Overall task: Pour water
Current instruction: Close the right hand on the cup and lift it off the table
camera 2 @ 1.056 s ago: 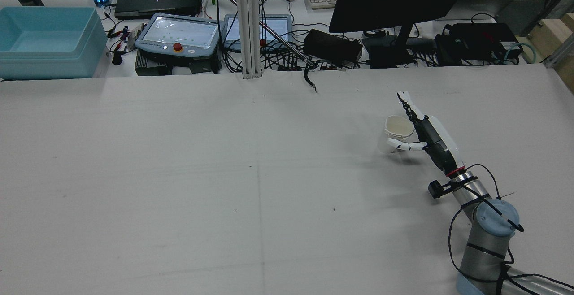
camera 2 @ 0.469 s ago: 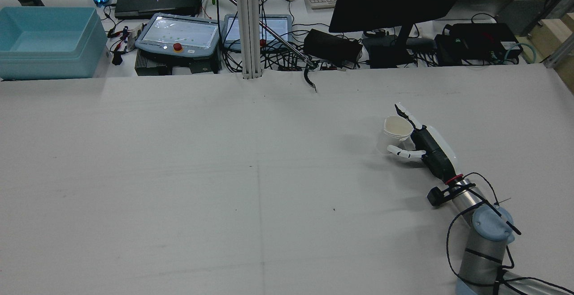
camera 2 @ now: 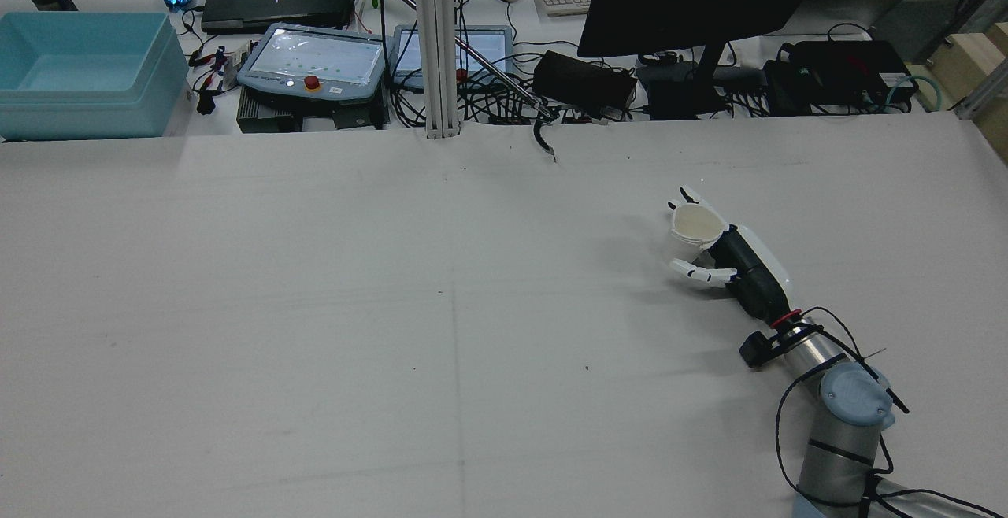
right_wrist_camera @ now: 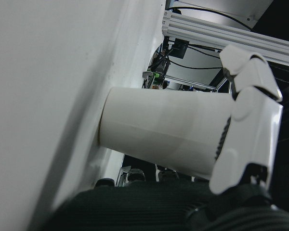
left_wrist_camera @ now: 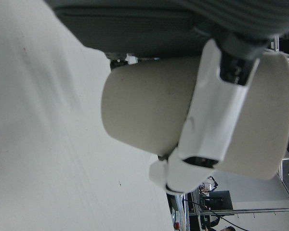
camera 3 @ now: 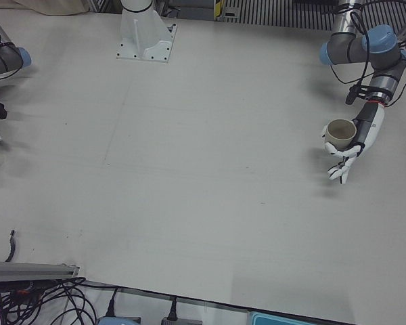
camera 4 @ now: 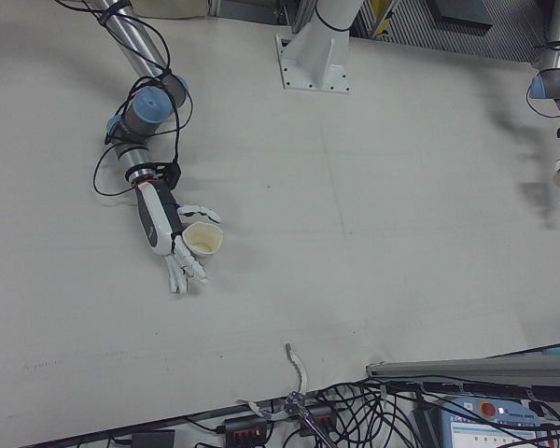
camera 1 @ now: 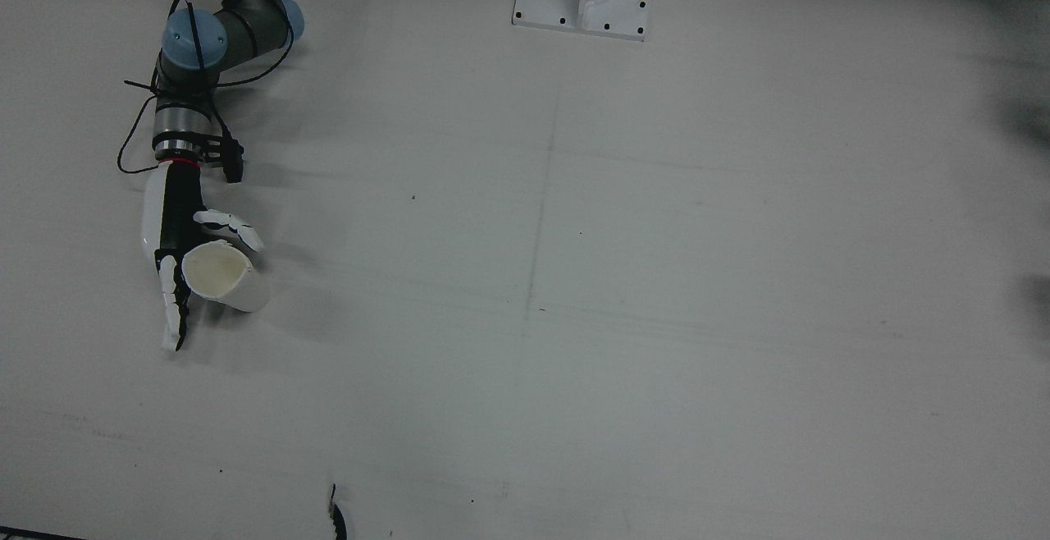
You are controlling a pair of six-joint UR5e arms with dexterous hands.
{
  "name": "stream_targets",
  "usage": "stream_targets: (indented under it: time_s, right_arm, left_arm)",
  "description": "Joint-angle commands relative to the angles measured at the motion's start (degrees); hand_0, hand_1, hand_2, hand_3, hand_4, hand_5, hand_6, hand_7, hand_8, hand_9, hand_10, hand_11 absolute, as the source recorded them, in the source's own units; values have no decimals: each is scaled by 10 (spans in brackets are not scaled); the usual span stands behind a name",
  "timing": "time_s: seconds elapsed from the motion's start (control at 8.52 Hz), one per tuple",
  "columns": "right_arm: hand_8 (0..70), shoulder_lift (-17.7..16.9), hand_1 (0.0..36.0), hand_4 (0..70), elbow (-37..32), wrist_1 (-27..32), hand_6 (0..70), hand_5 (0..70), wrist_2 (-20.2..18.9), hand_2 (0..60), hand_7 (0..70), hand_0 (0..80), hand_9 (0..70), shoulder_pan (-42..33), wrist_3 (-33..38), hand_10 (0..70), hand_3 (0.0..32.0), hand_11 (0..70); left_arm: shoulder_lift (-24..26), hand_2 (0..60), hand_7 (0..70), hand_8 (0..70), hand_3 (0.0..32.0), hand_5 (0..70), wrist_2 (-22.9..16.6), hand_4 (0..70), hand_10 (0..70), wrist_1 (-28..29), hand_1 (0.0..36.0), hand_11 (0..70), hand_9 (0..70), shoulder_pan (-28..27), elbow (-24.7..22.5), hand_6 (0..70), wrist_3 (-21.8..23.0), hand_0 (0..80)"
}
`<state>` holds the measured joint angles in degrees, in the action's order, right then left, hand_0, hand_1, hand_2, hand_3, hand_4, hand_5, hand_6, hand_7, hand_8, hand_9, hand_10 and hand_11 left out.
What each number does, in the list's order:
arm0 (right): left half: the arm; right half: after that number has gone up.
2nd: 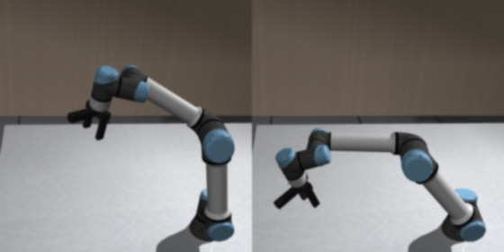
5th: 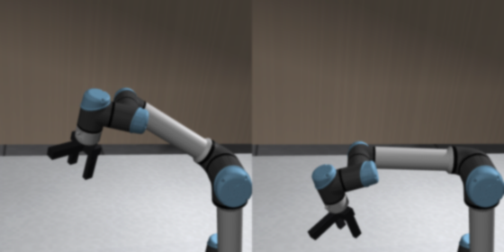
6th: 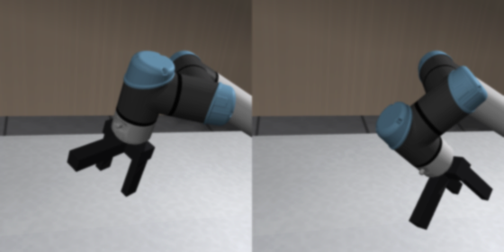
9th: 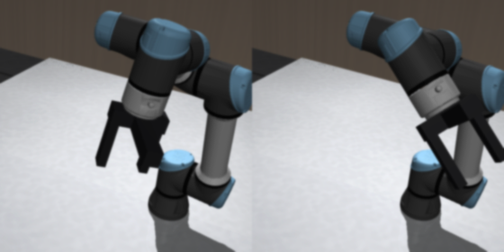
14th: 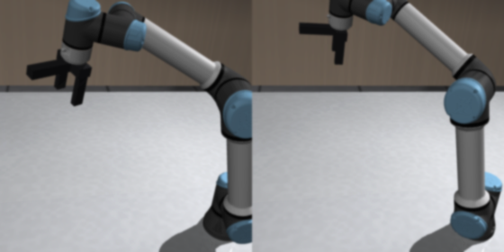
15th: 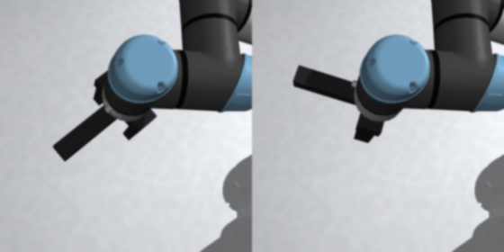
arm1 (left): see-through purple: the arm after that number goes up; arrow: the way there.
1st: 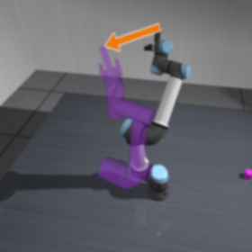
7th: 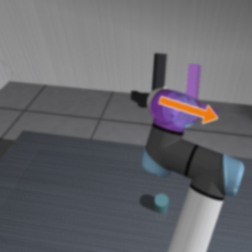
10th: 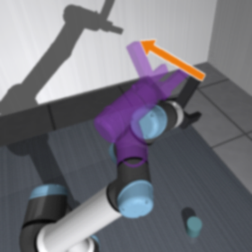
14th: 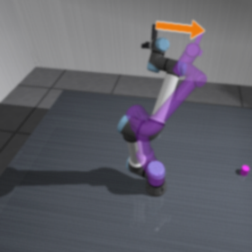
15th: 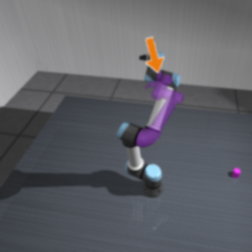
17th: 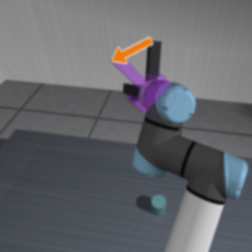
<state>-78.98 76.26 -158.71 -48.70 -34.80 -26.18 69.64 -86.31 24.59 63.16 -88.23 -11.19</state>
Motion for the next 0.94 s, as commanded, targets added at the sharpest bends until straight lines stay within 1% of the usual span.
stream_targets:
  time_s: [0.0, 0.12, 0.23, 0.35, 0.47, 0.59, 0.7, 0.82]
  right_arm:
    - [32, 2, 236, 0, 4, -1, 175, 87, -6, 259, 133, 523, 12, 0, 2, 0, 114, 0]
    - [38, 1, 235, 1, 5, -1, 186, 88, -6, 262, 150, 523, 16, -4, 2, 0, 102, 0]
    - [51, 1, 235, 24, 8, -1, 211, 92, -6, 271, 188, 525, 30, -9, 3, 0, 90, 0]
    - [115, 1, 256, 165, 8, -1, 353, 118, -6, 325, 308, 556, 94, -11, 3, 0, 2, 0]
    - [183, 0, 291, 409, 8, -1, 475, 140, -6, 460, 439, 589, 178, -11, 3, 0, 0, 0]
    - [306, -1, 269, 637, 9, -1, 603, 156, -6, 552, 562, 568, 348, -13, 3, 36, 0, 65]
    - [416, -4, 329, 394, 13, -1, 700, 214, -6, 600, 601, 633, 473, -14, 3, 92, 0, 157]
    - [360, -7, 360, 159, 18, -1, 645, 232, -6, 600, 570, 797, 404, -18, 3, 48, 0, 106]
  left_arm:
    - [-6, 600, 143, 30, 0, 700, 0, 680, 106, 5, 360, 192, 14, 0, 0, 101, 0, 800]
    - [-6, 600, 142, 29, 0, 700, 0, 675, 105, 5, 360, 192, 14, 0, -1, 99, 0, 800]
    - [-11, 600, 142, 29, 0, 700, 0, 677, 105, 5, 360, 192, 14, 0, -5, 99, 0, 800]
    - [-20, 600, 142, 29, 0, 700, 0, 681, 106, 5, 360, 193, 14, 0, -15, 100, 0, 800]
    - [-20, 600, 142, 30, 0, 700, 0, 682, 106, 5, 360, 193, 14, 0, -17, 99, 0, 800]
    - [-20, 600, 144, 30, 0, 700, 0, 686, 107, 5, 360, 193, 14, 0, -18, 102, 0, 800]
    - [-23, 600, 143, 31, 0, 700, 0, 685, 107, 5, 360, 193, 14, 0, -18, 101, 0, 800]
    - [-29, 600, 141, 31, 0, 700, 0, 688, 106, 5, 360, 192, 14, 0, -25, 99, -1, 800]
